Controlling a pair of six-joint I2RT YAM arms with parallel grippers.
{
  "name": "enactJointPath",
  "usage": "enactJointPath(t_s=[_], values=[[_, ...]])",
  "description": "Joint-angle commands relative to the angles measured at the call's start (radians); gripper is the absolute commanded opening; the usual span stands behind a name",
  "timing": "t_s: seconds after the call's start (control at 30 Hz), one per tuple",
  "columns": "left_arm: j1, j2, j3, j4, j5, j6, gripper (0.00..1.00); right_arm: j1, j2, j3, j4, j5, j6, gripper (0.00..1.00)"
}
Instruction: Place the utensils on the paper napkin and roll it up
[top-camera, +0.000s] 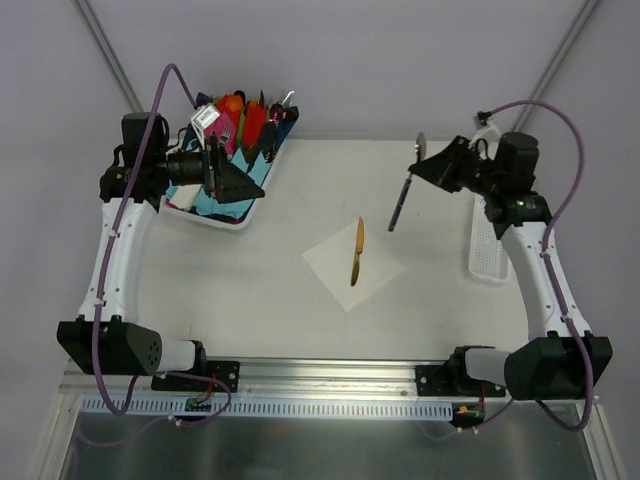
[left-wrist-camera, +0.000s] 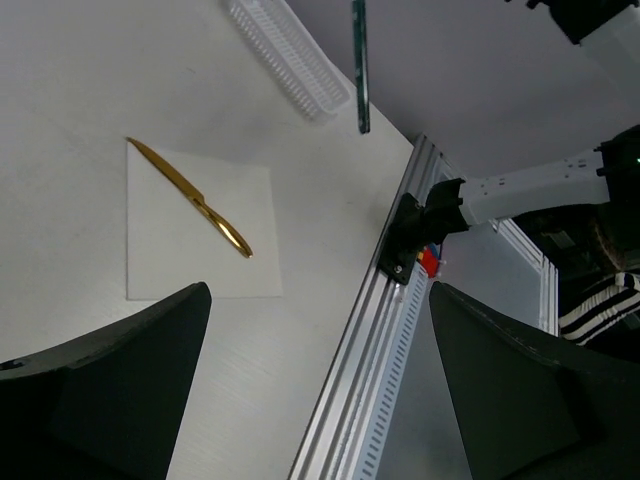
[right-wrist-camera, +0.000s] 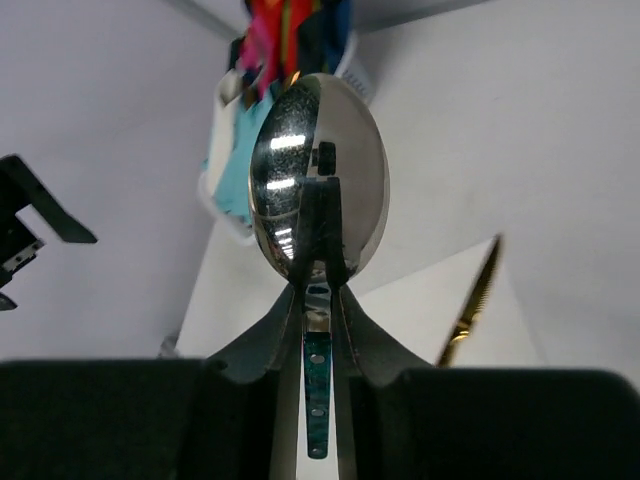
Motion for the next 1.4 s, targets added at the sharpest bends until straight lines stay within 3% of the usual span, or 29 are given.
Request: enactJointPath(t_s=[0.0, 0.1, 0.23, 0.43, 0.5, 0.57, 0.83, 1.1, 1.37], values=[[-0.048, -0.074, -0.029, 0.022, 0.054, -0.053, 0.93, 0.147, -0.036, -0.079, 0.349, -0.053, 0.244, 0.00], [-0.135, -0.137, -0.098, 0.060, 0.008, -0.089, 0.91, 0.353, -0.045, -0.157, 0.568, 0.004, 0.338, 0.00], [-0.273, -0.207, -0.218, 0.184, -0.001, -0.192, 0.90, 0.508, 0.010, -0.161, 0.737, 0.065, 0.366, 0.00], [-0.313, -0.302, -0.382, 0.675, 0.016, -0.546, 0.84, 0.652, 0.095, -0.147, 0.981, 0.075, 0.455, 0.00], [-0.315, -0.328, -0.446, 0.830, -0.004, -0.648, 0.81, 0.666, 0.118, -0.151, 1.064, 0.073, 0.484, 0.00], [-0.313, -0.350, -0.482, 0.886, -0.030, -0.694, 0.74, 0.675, 0.128, -0.151, 1.131, 0.067, 0.524, 0.00], [-0.315, -0.362, -0.497, 0.909, -0.067, -0.709, 0.60, 0.698, 0.139, -0.128, 1.176, 0.035, 0.561, 0.00], [-0.315, -0.356, -0.542, 1.042, -0.067, -0.833, 0.46, 0.708, 0.147, -0.154, 1.257, 0.032, 0.610, 0.00], [-0.315, -0.355, -0.534, 1.087, -0.073, -0.866, 0.47, 0.709, 0.148, -0.170, 1.308, 0.018, 0.640, 0.00]])
